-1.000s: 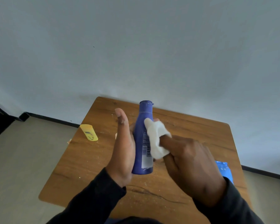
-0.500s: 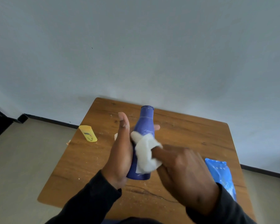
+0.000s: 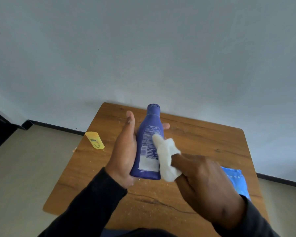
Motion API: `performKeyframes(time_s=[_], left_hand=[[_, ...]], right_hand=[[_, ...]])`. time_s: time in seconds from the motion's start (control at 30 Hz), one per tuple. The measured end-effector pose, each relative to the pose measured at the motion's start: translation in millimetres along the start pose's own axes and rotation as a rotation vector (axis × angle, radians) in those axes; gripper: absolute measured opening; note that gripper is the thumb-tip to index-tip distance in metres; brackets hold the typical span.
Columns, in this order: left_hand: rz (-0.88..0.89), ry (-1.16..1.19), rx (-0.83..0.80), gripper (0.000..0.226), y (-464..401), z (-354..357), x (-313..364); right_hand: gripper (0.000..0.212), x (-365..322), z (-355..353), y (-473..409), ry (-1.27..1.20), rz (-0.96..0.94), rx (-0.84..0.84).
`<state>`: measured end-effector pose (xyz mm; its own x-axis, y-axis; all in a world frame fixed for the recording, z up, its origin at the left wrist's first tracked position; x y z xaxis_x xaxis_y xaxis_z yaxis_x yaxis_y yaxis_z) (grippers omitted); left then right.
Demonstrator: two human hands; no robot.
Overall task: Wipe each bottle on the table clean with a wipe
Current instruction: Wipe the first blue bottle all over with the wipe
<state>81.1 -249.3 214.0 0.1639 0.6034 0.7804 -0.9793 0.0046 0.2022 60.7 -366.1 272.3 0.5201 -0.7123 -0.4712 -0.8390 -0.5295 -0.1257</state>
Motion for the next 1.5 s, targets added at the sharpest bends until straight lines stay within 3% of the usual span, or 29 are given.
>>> performKeyframes(time_s=[0.1, 0.23, 0.37, 0.57, 0.7, 0.87, 1.03, 1.23, 1.37, 1.5], left_hand=[[-0.037, 0.051, -0.017, 0.083, -1, 2, -1], [0.007, 0.098, 0.051, 0.069, -1, 1, 2], [-0.035, 0.095, 0.052, 0.071, -2, -2, 0], [0.1, 0.069, 0.129, 0.062, -2, -5, 11], [0.043, 0.08, 0.124, 0.068, -2, -10, 9], [0.089, 0.132, 0.154, 0.061, -1, -12, 10], [0.022, 0.153, 0.094, 0.067, 2, -8, 12], [-0.02, 0.248, 0.097, 0.063, 2, -6, 3], [-0.018, 0.259, 0.1, 0.062, 3, -7, 6], [0.032, 0.243, 0.159, 0.061, 4, -11, 6]], right_hand=[[0.017, -11, 6, 8, -0.044, -0.084, -0.06], [0.016, 8, -3, 1, -0.011, -0.001, 0.016], [0.02, -19, 10, 15, -0.104, -0.143, -0.103], [0.011, 1, 2, 1, -0.006, -0.027, 0.023], [0.016, -23, 12, 14, -0.099, -0.114, -0.052], [0.026, -4, 5, -2, -0.059, -0.01, 0.059], [0.024, -17, 12, 14, -0.218, -0.087, -0.027], [0.031, -6, 13, 2, -0.268, -0.01, -0.013], [0.033, -23, 14, 15, -0.316, -0.097, -0.043], [0.023, -14, 13, 13, -0.189, -0.057, 0.011]])
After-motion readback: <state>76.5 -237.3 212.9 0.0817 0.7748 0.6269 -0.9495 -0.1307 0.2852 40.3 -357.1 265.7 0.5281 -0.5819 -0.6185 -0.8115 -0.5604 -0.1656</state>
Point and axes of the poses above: each hand's wrist, its own y-axis away from the middle knuckle, its own z-axis out of the palm, x = y × z, the point moved 8 cm from there along -y, towards the middle knuckle, and after that the axes turned 12 degrees about z, right-handed, at the moved point
